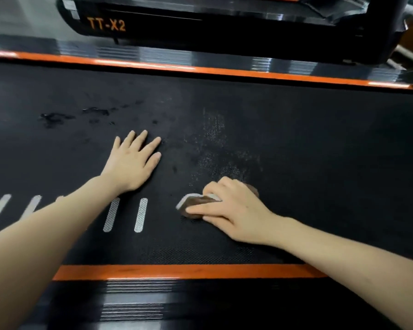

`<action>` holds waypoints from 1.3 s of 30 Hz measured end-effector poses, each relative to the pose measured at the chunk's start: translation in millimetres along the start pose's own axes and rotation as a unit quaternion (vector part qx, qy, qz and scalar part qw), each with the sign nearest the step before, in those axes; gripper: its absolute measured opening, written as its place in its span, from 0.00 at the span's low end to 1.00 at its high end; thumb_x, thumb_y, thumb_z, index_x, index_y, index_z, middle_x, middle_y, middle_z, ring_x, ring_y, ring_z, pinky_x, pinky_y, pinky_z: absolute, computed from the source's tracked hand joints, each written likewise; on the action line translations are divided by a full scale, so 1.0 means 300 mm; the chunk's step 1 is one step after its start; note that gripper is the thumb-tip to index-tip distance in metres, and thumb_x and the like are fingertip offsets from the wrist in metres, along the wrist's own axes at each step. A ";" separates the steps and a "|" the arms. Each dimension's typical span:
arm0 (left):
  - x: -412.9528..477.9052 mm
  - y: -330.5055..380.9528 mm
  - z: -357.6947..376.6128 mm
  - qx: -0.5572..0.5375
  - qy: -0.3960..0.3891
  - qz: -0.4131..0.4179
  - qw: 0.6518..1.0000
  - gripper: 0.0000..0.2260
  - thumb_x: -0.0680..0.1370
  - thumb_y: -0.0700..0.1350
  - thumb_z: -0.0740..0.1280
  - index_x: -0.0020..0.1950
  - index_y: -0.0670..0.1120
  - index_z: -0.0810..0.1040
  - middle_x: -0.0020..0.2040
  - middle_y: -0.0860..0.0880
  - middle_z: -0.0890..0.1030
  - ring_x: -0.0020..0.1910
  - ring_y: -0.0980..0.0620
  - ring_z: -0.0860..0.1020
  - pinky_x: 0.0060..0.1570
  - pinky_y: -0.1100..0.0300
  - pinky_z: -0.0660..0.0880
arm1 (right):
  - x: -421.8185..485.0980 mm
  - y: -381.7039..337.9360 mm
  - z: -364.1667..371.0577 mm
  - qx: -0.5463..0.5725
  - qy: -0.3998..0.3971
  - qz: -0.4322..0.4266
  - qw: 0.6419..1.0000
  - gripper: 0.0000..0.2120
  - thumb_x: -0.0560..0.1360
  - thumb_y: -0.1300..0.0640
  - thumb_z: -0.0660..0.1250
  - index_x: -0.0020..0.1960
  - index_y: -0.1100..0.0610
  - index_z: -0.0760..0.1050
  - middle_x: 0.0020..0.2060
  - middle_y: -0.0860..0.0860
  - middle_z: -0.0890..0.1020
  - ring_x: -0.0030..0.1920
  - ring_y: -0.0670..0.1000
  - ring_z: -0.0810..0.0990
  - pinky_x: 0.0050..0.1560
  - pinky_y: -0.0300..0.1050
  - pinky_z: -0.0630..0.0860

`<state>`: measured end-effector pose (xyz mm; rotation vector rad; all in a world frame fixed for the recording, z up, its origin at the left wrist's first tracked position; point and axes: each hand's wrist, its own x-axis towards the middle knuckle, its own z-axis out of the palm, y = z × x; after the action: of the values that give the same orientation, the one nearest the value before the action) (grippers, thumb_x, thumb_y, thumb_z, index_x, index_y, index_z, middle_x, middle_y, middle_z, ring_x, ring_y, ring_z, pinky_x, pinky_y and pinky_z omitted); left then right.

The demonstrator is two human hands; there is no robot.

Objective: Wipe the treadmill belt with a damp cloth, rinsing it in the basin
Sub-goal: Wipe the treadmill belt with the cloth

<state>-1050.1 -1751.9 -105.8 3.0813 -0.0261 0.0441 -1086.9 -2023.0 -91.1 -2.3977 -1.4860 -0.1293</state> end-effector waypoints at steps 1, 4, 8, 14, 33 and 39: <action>-0.002 0.002 0.004 -0.001 0.005 -0.002 1.000 0.23 0.82 0.55 0.47 0.77 0.53 0.54 0.78 0.45 0.53 0.76 0.42 0.50 0.72 0.44 0.47 | 0.005 0.035 -0.005 -0.010 0.003 -0.007 1.000 0.15 0.76 0.49 0.58 0.59 0.44 0.79 0.46 0.52 0.77 0.41 0.55 0.72 0.41 0.47 0.70; -0.005 0.007 0.013 -0.007 0.001 -0.010 1.000 0.23 0.82 0.55 0.47 0.77 0.54 0.53 0.78 0.46 0.53 0.76 0.43 0.49 0.73 0.45 0.45 | 0.107 0.193 -0.008 -0.080 0.068 0.115 0.988 0.15 0.76 0.49 0.58 0.59 0.44 0.78 0.46 0.54 0.76 0.42 0.58 0.73 0.43 0.51 0.75; -0.004 0.011 0.015 -0.018 0.002 -0.019 1.000 0.22 0.82 0.54 0.47 0.77 0.55 0.55 0.78 0.46 0.53 0.76 0.44 0.49 0.73 0.46 0.45 | 0.239 0.291 0.009 -0.127 0.072 0.266 0.953 0.14 0.80 0.50 0.58 0.63 0.42 0.75 0.54 0.54 0.73 0.51 0.58 0.70 0.47 0.49 0.67; 0.001 0.008 0.012 -0.018 0.009 -0.019 1.000 0.21 0.83 0.55 0.47 0.76 0.55 0.56 0.77 0.46 0.55 0.76 0.43 0.50 0.73 0.46 0.46 | 0.099 0.026 0.037 -0.017 0.020 0.033 0.999 0.15 0.75 0.48 0.57 0.56 0.43 0.80 0.45 0.51 0.76 0.41 0.56 0.72 0.41 0.48 0.69; 0.004 -0.013 0.018 -0.001 0.019 0.030 0.999 0.23 0.82 0.54 0.46 0.77 0.53 0.55 0.77 0.43 0.54 0.75 0.40 0.51 0.72 0.42 0.47 | -0.080 -0.151 -0.037 0.066 -0.106 0.078 0.989 0.18 0.79 0.42 0.51 0.64 0.38 0.73 0.54 0.45 0.72 0.51 0.47 0.67 0.54 0.44 0.60; 0.016 -0.043 0.004 0.029 0.028 0.069 0.997 0.23 0.82 0.56 0.47 0.76 0.54 0.58 0.76 0.42 0.59 0.74 0.39 0.56 0.70 0.44 0.55 | -0.141 -0.157 -0.077 0.097 -0.103 0.172 0.975 0.18 0.76 0.44 0.54 0.62 0.34 0.73 0.53 0.42 0.71 0.53 0.44 0.66 0.59 0.33 0.54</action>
<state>-1045.0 -1739.3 -107.6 3.1288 -0.2392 0.1409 -1145.8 -2047.2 -69.3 -2.5194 -1.0762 0.3363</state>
